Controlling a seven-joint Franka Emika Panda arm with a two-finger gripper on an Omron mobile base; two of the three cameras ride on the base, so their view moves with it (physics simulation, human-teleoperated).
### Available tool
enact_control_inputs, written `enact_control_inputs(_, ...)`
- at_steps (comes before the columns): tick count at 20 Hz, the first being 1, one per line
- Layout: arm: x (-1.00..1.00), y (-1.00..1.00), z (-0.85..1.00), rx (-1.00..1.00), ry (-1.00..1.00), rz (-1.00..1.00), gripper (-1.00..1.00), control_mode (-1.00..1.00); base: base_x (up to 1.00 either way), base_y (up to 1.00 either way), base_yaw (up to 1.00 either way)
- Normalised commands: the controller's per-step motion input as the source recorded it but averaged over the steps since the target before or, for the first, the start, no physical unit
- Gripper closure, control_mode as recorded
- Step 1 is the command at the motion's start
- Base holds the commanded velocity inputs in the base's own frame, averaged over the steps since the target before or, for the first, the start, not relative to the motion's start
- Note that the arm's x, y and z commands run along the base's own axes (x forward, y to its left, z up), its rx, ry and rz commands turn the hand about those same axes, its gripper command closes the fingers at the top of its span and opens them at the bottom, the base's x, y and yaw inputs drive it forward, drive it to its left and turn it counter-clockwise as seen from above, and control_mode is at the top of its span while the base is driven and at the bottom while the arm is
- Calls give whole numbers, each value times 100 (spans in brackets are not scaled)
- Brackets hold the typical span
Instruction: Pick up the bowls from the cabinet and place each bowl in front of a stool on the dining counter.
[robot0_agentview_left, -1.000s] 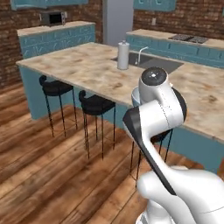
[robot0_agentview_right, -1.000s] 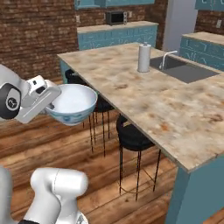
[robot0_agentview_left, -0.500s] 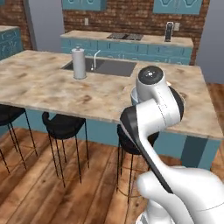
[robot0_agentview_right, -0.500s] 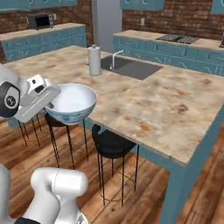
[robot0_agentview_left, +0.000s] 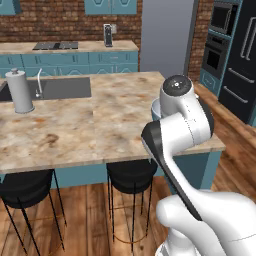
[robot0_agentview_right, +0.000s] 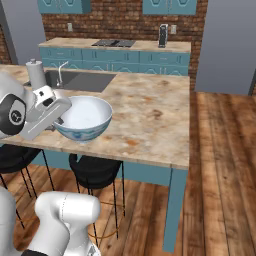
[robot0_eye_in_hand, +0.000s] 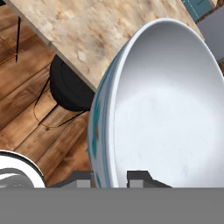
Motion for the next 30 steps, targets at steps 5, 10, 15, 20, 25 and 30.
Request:
enact_control_inputs(5, 0, 0, 0, 0, 0, 0, 100, 100, 37, 69, -40)
enact_control_inputs(10, 0, 0, 0, 0, 0, 0, 100, 100, 44, 9, -5)
enact_control_inputs(15, 0, 0, 0, 0, 0, 0, 100, 100, 67, 46, -8)
enact_control_inputs(20, 0, 0, 0, 0, 0, 0, 100, -100, 42, 51, -14)
enact_control_inputs(25, 5, 6, -10, 0, 4, -1, 100, -100, 0, 0, 0)
enact_control_inputs(30, 26, 0, -83, 4, -7, -2, 100, -100, 0, 0, 0)
